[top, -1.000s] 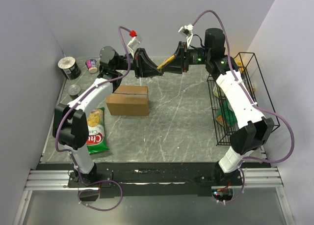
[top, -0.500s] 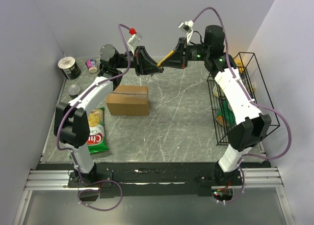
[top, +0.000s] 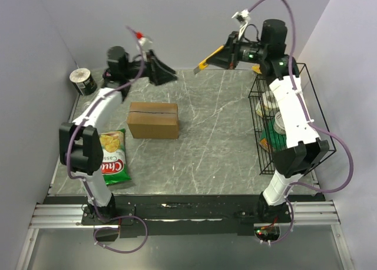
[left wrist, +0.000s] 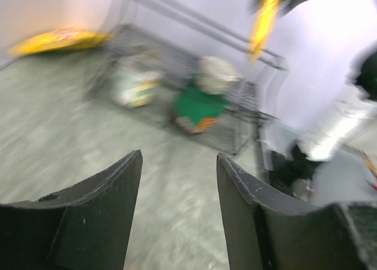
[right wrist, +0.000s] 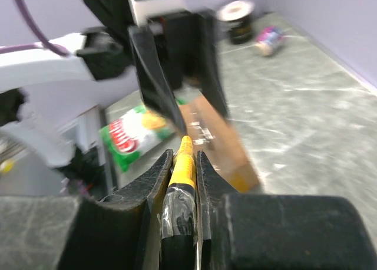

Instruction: Unpack the express box

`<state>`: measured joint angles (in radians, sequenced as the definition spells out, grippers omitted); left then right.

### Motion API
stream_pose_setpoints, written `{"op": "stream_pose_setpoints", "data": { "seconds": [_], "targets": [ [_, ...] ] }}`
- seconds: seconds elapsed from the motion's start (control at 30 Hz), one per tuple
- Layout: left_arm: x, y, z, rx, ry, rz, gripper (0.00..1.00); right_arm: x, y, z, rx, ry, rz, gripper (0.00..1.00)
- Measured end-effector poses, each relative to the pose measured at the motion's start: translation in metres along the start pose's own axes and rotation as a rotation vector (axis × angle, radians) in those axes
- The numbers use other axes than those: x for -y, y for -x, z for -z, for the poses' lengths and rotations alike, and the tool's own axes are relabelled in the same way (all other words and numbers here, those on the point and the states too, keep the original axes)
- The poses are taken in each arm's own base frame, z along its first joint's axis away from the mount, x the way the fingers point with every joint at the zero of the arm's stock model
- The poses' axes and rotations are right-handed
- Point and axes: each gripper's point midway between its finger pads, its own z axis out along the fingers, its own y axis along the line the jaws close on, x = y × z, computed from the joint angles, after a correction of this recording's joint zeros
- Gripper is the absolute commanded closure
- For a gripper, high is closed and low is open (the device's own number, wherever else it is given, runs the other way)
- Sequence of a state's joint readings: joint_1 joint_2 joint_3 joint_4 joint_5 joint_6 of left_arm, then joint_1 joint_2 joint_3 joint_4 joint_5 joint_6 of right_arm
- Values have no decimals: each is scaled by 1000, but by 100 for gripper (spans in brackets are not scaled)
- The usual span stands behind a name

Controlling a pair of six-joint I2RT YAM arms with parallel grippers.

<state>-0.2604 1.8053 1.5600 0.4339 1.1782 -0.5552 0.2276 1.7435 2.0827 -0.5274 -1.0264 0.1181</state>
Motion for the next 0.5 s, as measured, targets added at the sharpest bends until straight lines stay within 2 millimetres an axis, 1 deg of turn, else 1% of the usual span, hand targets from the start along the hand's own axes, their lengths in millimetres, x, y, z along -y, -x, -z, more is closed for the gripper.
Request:
{"op": "stream_pose_setpoints", "data": {
  "seconds": [0.07,0.13,0.17,0.23,0.3,0.33,0.4,0.43,0.5],
  "targets": [
    [-31,2,34,6,124,13,44,14,5,10,11,-66,-4,100],
    [-56,4,67,8,250,10,43,22,6,14,8,-109,-2,100],
    [-66,4,84,5,318,0,42,24,5,14,3,-119,4,100],
    [-75,2,109,-24,433,-26,41,27,-4,12,-13,-130,42,100],
    [-73,-1,119,-59,499,-58,41,28,-26,10,-42,-128,72,100],
    [-69,-2,123,-78,528,-71,40,28,-40,10,-59,-130,75,100],
    [-59,-6,131,-109,583,-88,39,28,-57,9,-78,-130,97,100],
    [-53,-10,136,-123,607,-88,39,27,-63,7,-86,-124,112,100],
    [-46,-18,147,-143,663,-78,39,26,-62,4,-83,-113,156,100]
  ]
}}
